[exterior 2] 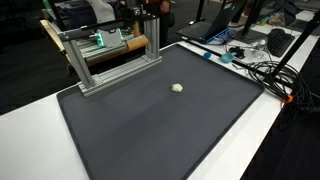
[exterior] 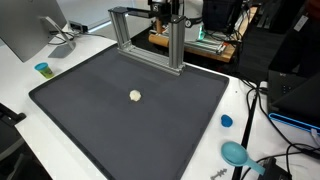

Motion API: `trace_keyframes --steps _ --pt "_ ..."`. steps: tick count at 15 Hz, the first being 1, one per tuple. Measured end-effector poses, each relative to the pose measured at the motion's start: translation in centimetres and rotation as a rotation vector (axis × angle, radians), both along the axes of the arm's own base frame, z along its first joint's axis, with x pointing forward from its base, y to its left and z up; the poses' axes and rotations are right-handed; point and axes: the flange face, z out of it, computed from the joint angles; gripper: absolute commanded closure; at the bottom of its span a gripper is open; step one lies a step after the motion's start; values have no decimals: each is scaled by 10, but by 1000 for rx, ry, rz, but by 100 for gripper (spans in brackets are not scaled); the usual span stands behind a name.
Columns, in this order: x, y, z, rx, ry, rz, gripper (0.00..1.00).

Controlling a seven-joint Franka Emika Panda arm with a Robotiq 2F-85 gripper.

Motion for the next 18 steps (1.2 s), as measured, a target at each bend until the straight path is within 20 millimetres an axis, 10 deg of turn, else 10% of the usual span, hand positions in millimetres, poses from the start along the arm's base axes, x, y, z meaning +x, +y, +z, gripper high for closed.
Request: trace_keyframes --steps 13,18 --pt "-5 -9 3 27 20 33 10" --pt "-8 -12 4 30 39 44 42"
